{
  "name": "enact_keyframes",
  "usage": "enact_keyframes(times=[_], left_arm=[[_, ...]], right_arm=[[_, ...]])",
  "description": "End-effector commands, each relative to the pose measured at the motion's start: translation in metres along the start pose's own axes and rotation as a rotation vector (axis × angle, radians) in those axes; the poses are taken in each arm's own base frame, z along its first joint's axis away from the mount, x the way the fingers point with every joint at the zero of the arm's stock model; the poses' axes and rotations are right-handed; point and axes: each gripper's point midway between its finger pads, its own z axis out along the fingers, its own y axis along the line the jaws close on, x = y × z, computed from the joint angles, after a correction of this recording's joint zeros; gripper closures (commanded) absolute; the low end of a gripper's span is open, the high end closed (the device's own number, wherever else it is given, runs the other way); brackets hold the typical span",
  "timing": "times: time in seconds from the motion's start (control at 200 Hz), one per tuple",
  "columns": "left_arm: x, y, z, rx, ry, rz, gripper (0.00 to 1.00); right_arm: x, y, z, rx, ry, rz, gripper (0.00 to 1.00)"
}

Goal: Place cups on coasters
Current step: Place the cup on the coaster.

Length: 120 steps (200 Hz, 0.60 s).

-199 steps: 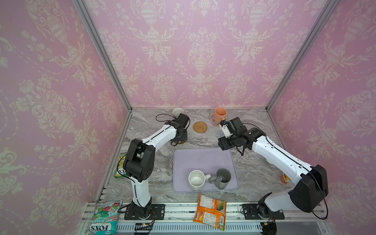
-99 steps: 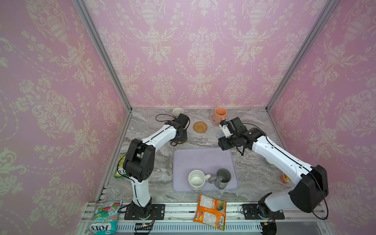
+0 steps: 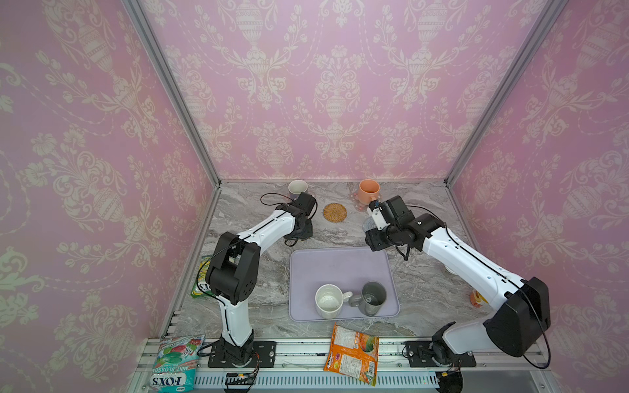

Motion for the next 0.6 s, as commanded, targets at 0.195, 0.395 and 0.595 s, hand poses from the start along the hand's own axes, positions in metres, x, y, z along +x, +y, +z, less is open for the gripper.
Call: enact_keyframes(times=[0.195, 0.395, 0.595], left_arm=[[-0.0121, -0.0067, -0.0182, 0.053, -0.068, -0.006, 1.0], [-0.0115, -0.0062, -0.0192, 0.054, -0.07, -0.003, 1.0], [-0.0064, -0.0074, -0.0171, 0.07, -0.057, -0.016, 1.0]], right_arm=[[0.0018, 0.0027, -0.0089, -0.012, -0.017, 0.024, 0.32], [0.0022, 0.0023, -0.0099, -0.01, -0.021, 0.023, 0.32], [0.0026, 0.0028, -0.0106, -0.014, -0.021, 0.024, 0.33]])
